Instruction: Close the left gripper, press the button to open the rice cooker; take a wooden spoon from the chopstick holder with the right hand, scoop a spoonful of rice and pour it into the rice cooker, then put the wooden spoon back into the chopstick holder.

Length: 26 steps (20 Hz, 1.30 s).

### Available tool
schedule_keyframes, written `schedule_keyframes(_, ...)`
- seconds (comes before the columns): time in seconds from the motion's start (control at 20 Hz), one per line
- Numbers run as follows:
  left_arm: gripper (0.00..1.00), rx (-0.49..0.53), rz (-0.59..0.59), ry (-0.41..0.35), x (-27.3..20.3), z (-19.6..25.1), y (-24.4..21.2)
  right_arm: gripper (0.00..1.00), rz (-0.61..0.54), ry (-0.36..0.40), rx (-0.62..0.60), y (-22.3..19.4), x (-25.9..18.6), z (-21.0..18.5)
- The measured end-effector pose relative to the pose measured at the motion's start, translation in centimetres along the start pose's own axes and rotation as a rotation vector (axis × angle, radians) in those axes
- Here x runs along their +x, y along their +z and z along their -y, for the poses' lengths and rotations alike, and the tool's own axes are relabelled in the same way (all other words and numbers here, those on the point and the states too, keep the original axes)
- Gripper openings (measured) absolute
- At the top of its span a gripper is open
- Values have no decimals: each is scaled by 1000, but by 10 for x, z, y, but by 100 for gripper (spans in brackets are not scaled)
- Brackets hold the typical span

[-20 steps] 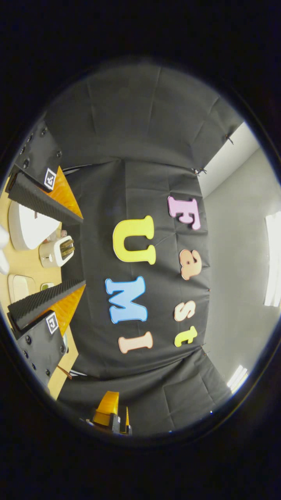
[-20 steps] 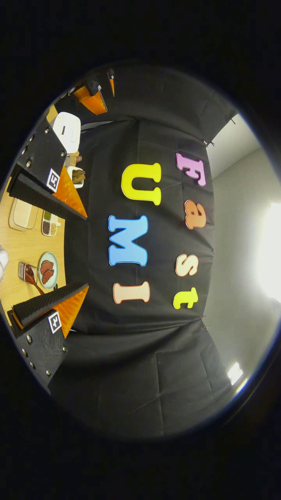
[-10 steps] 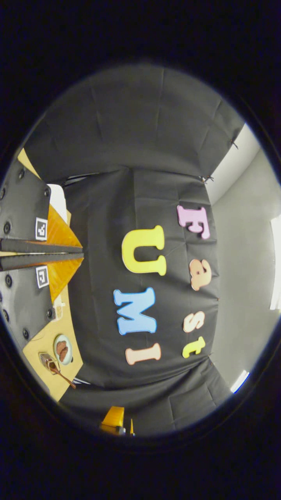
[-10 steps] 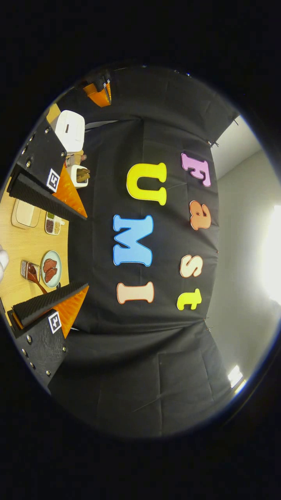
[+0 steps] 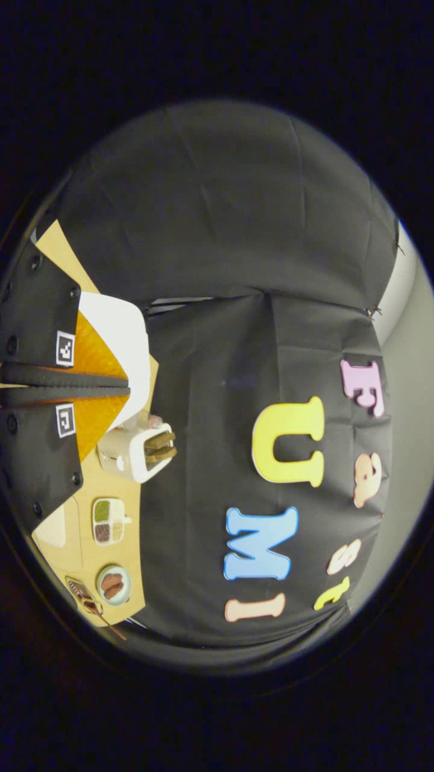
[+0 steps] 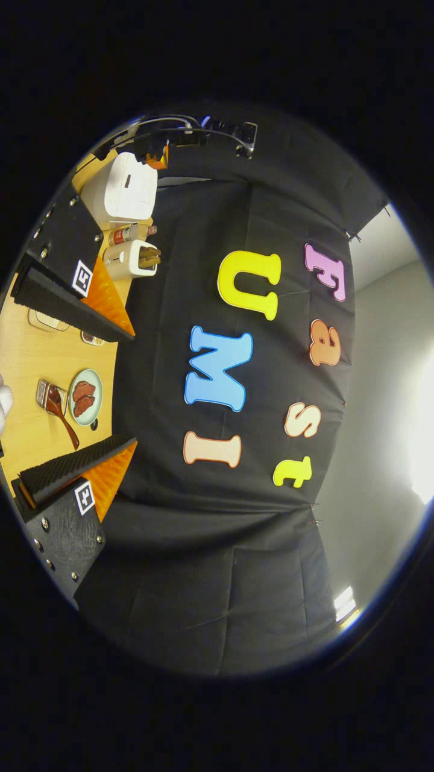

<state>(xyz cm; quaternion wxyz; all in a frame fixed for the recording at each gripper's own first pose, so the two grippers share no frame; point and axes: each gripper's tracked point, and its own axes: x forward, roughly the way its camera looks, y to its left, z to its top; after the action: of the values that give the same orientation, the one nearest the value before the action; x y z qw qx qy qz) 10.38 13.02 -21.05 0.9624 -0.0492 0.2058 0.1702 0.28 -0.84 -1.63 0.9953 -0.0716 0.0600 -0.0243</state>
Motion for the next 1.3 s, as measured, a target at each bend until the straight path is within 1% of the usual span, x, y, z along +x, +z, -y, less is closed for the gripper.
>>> schedule_keyframes(0.15, 10, -16, -82, 37, 32, -9, -30, 95, -34, -10, -11, -8, 0, 5)
schedule_keyframes(0.2, 7, -21, -111, 40, 42, -10, -38, 95, -42, -12, -11, -10, 0, 6)
schedule_keyframes(0.25, 9, -23, -134, 48, 51, -12, -48, 95, -49, -17, -12, -12, 0, 8)
schedule_keyframes(0.3, 7, -24, -153, 53, 59, -14, -55, 95, -57, -24, -12, -15, -1, 11)
schedule_keyframes(0.4, 9, -35, -211, 51, 66, -18, -76, 95, -64, -37, -6, -17, 0, 16)
schedule_keyframes(0.5, 9, -62, -305, 49, 64, -18, -102, 95, -77, -42, 5, -23, 1, 17)
schedule_keyframes(0.55, 8, -36, -274, 46, 63, -18, -97, 95, -84, -41, 14, -25, 1, 16)
schedule_keyframes(0.6, 10, -25, -288, 52, 66, -20, -102, 95, -93, -40, 22, -29, 3, 15)
schedule_keyframes(0.65, 9, -14, -294, 53, 65, -19, -100, 95, -100, -36, 31, -31, 5, 13)
schedule_keyframes(0.85, 9, -69, -346, 30, 64, -17, -103, 95, -113, -15, 48, -38, 6, 3)
schedule_keyframes(0.9, 9, -69, -347, 24, 64, -16, -102, 95, -110, -14, 49, -38, 5, 3)
schedule_keyframes(1.0, 9, -21, -328, 18, 64, -19, -97, 95, -107, -6, 61, -40, 6, -2)
schedule_keyframes(1.05, 9, -7, -287, 25, 60, -20, -83, 95, -109, -2, 63, -41, 7, -3)
schedule_keyframes(1.1, 7, 11, -199, 24, 59, -19, -59, 95, -107, -2, 61, -43, 6, -2)
schedule_keyframes(1.15, 9, 24, -93, 16, 59, -17, -26, 95, -102, -5, 59, -42, 7, -2)
schedule_keyframes(1.2, 9, 41, 37, 22, 52, -17, 11, 95, -95, -4, 62, -41, 6, -2)
schedule_keyframes(1.3, 9, 51, 235, -19, 19, -6, 77, 95, -81, -3, 70, -39, 6, -2)
